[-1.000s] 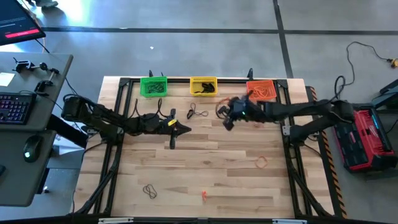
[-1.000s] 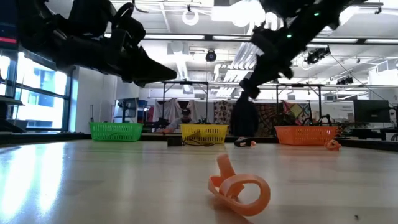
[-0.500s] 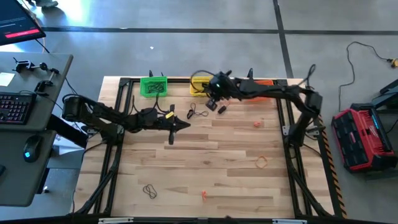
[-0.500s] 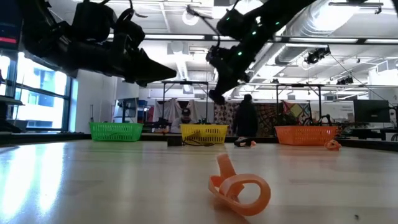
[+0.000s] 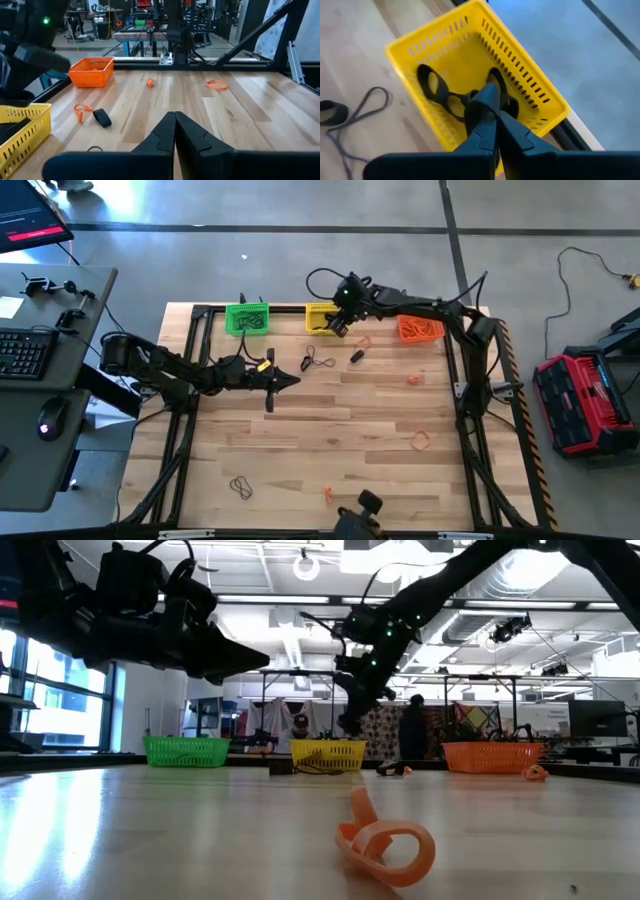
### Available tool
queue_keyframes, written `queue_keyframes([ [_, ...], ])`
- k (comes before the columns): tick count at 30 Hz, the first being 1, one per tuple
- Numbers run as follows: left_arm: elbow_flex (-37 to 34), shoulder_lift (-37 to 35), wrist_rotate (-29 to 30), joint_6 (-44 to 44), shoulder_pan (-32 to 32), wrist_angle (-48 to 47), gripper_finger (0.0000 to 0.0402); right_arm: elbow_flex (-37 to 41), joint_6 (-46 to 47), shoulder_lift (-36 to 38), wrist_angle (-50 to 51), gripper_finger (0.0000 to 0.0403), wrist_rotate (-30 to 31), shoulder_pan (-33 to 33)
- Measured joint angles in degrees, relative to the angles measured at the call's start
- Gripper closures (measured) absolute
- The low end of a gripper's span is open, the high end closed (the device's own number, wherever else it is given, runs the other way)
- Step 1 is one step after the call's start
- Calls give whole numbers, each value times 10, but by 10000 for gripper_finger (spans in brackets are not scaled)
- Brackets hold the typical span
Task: Sort rubber bands into baskets
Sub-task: Put the black rubber band into the yellow bin, then put the orange rubber band into the orange bin
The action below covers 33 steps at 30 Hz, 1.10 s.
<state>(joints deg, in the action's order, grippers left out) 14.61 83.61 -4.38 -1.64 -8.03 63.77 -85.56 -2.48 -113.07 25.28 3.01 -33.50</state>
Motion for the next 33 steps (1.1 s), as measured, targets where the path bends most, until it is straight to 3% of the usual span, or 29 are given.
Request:
queue_keyframes([
  [8, 0, 0, 0, -4, -2, 0, 401, 0, 2, -26, -2, 403, -55, -27],
  [13, 0, 0, 0, -5, -2, 0, 401, 0, 10, -37, -3, 392, -47, -29],
  [23, 0, 0, 1, -1, -1, -1, 401, 0, 9, -37, -6, 250, -48, -29],
  [26, 0, 0, 1, -5, 0, -3, 401, 0, 7, -28, -1, 228, -56, -25],
  [29, 0, 0, 1, -19, 0, -3, 401, 0, -6, -5, -3, 249, -28, -10],
  [33, 0, 0, 1, -19, 0, -3, 401, 2, -30, 29, 10, 340, 10, 8],
])
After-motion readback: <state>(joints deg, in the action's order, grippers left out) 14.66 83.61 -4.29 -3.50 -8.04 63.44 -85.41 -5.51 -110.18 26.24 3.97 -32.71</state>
